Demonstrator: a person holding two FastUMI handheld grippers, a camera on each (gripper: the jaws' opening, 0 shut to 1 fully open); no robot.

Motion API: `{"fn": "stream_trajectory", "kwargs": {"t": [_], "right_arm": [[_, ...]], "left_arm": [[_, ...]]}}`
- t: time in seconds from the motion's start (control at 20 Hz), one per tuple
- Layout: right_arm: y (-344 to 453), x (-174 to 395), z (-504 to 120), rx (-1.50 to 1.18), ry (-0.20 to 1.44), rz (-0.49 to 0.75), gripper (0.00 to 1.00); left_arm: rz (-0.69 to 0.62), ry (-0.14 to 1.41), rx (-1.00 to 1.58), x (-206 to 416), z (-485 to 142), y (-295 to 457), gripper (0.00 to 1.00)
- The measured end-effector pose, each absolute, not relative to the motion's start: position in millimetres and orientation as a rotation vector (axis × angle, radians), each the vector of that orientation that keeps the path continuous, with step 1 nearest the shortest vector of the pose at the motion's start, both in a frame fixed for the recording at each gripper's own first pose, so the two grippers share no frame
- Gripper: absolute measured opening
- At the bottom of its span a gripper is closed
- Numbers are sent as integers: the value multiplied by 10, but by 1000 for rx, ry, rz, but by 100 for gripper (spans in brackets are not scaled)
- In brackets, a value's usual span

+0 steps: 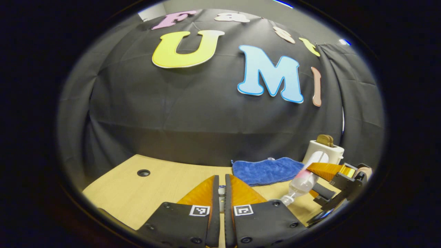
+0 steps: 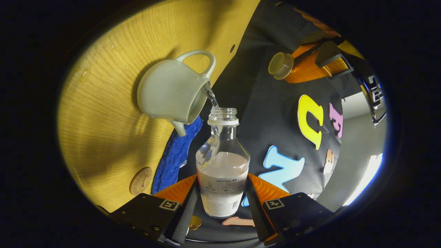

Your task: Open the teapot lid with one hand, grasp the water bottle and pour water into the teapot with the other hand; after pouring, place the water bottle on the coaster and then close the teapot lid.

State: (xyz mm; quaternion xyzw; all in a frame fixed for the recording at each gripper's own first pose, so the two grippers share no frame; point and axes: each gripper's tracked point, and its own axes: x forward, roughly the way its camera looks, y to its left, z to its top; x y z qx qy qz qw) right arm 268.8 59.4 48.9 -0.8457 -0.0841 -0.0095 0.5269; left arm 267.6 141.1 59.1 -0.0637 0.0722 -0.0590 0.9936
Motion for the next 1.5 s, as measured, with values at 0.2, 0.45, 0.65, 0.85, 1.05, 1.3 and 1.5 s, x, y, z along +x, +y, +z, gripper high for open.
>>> {"fn": "stream_trajectory", "kwargs": {"t": [0.2,0.45,0.65,0.85,1.05,1.3,1.5], "right_arm": [[579,2710,494,-2042,-194,-17,74],[585,2726,527,-2117,-233,-28,75],[587,2725,541,-2143,-247,-37,74],[626,2712,565,-2169,-274,-40,75],[673,2730,653,-2227,-321,-53,74],[688,2719,724,-2246,-325,-44,72],[724,2699,719,-2253,-330,-33,74]], "left_arm": [[-119,146,-132,2683,597,1421,11],[-119,152,-131,2689,559,1412,11],[-118,157,-130,2690,545,1403,11],[-118,163,-128,2696,519,1403,11],[-118,166,-128,2706,508,1395,14],[-120,167,-131,2710,515,1390,12],[-121,167,-130,2704,515,1397,14]]}}
